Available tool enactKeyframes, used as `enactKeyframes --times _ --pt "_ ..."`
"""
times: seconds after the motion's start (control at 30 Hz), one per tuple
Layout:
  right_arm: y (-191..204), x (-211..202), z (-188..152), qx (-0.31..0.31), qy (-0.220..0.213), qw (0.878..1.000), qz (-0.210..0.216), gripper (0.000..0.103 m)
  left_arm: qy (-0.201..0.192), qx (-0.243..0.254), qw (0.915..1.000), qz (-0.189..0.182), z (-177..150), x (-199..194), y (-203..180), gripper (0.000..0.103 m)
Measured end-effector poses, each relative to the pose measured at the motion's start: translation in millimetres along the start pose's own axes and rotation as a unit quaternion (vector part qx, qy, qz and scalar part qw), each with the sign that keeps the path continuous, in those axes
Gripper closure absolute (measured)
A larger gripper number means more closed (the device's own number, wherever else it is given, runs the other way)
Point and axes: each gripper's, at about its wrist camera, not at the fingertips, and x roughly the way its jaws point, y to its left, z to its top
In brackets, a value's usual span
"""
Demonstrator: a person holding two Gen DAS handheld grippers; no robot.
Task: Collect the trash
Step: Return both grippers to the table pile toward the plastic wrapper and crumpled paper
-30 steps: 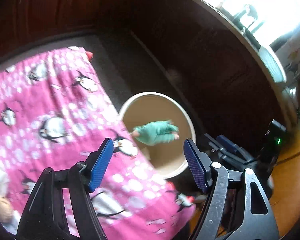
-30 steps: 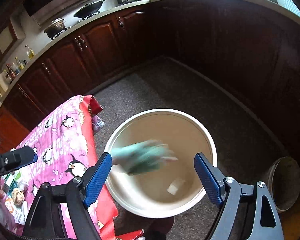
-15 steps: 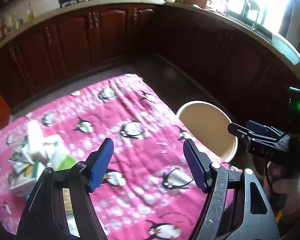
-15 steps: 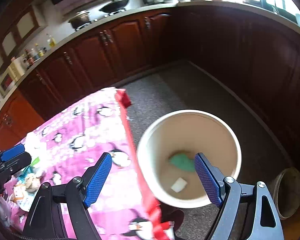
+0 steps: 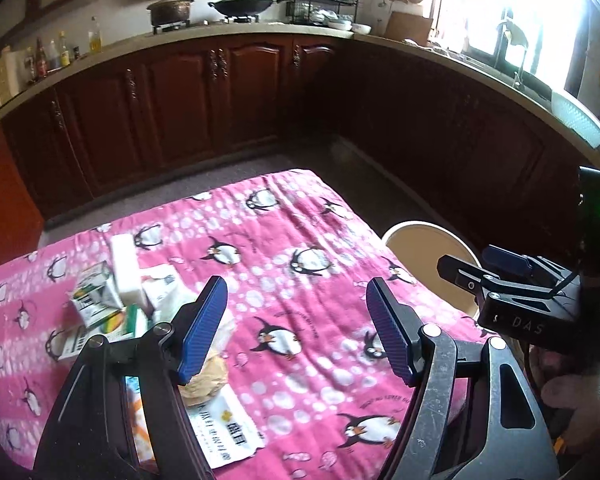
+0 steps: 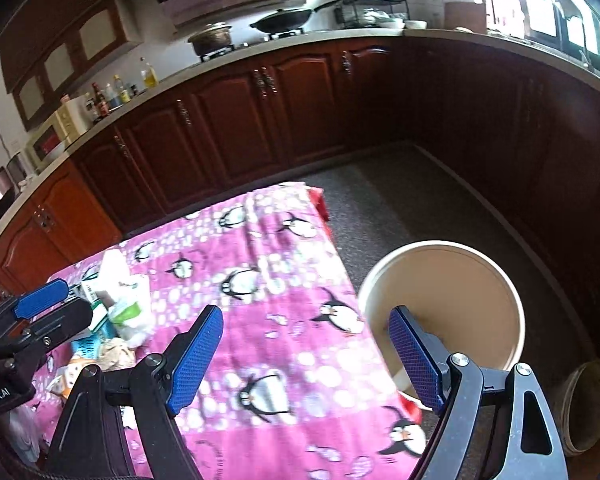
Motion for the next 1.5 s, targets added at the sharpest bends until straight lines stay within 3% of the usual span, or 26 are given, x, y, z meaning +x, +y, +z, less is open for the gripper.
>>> enactKeyframes --times 0.33,0.6,0.73,1.07,1.33,1.43,1.5 --pt "50 -4 -5 -0.039 0.008 0.999 0.036 0.019 -0.015 -0.029 0.9992 0.024 -16 -38 61 0.032" --pt "92 5 -15 -0.076 0.029 0.994 0.073 0.018 0.007 -0.082 0.9951 0.055 -42 -65 141 0.032" --pt "114 14 -22 -0.095 0.043 0.990 0.091 0.018 0.017 -0.107 0.9928 0.050 -62 -73 166 0.032" --pt "150 47 -42 -0.124 0.091 0.980 0.129 0.018 0.092 -0.118 0.9884 0.023 -118 -48 184 0.032" --pt "171 92 -50 -0.106 0.148 0.971 0.154 0.018 0.141 -0.107 0.9841 0.010 -134 -17 186 0.032" --pt "179 109 -51 -0.091 0.169 0.966 0.171 0.028 0.150 -0.100 0.9836 0.008 -134 -6 185 0.033" --pt "184 118 -54 -0.090 0.184 0.962 0.182 0.042 0.161 -0.110 0.9808 -0.004 -135 4 188 0.053"
